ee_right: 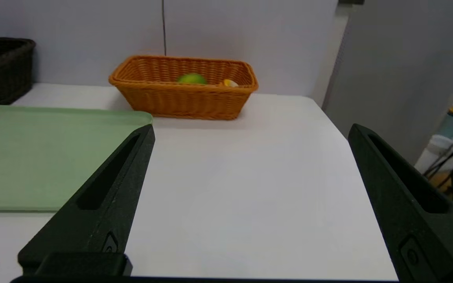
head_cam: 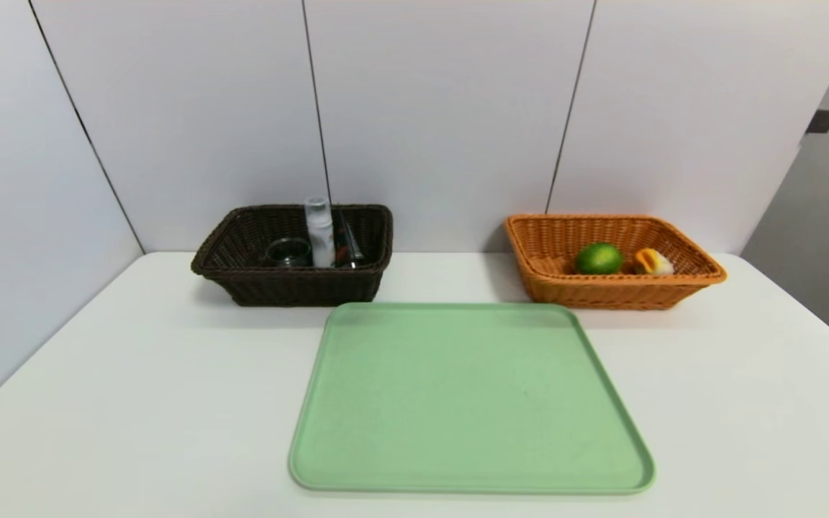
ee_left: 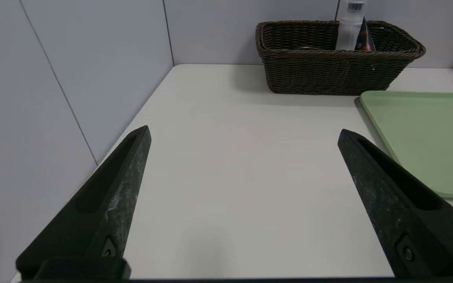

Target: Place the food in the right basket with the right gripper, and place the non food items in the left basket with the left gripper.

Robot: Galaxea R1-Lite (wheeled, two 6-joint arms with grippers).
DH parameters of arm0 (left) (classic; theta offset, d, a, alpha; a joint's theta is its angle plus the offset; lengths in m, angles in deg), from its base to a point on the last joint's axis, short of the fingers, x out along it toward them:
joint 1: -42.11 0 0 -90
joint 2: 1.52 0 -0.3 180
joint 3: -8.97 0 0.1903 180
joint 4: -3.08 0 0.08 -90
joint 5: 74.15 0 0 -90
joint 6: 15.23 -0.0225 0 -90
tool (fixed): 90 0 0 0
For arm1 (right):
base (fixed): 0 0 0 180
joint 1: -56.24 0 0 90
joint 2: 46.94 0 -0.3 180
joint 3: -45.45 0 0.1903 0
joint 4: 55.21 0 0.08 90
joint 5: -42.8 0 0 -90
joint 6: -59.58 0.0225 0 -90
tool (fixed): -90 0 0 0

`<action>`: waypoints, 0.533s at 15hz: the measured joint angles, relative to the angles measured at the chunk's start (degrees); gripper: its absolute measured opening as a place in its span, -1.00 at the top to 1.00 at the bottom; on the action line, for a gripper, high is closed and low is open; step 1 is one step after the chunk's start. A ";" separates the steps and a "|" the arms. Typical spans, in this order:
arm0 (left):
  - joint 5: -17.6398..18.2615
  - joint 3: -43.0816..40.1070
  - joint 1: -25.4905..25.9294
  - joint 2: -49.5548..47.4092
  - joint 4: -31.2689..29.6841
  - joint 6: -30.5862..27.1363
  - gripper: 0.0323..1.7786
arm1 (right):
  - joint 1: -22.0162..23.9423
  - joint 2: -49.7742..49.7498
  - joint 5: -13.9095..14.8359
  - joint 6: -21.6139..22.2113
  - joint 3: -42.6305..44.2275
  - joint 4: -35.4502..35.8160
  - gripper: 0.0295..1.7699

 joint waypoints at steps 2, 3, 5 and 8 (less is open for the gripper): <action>0.66 -4.33 0.00 -0.09 -5.71 -1.15 -0.90 | 0.00 -0.45 -1.94 -1.84 -8.57 10.31 -0.92; 1.43 -6.34 0.00 -0.11 -7.39 -1.34 -0.90 | 0.00 -0.51 -2.65 -2.45 -12.59 15.49 -0.92; 2.19 -9.92 0.00 -0.11 -8.83 -1.69 -0.90 | 0.00 -0.56 -4.02 -2.97 -16.40 20.02 -0.92; 4.60 -16.54 0.02 -0.13 -13.35 -1.82 -0.90 | 0.00 -0.59 -5.40 0.45 -17.55 9.63 -0.92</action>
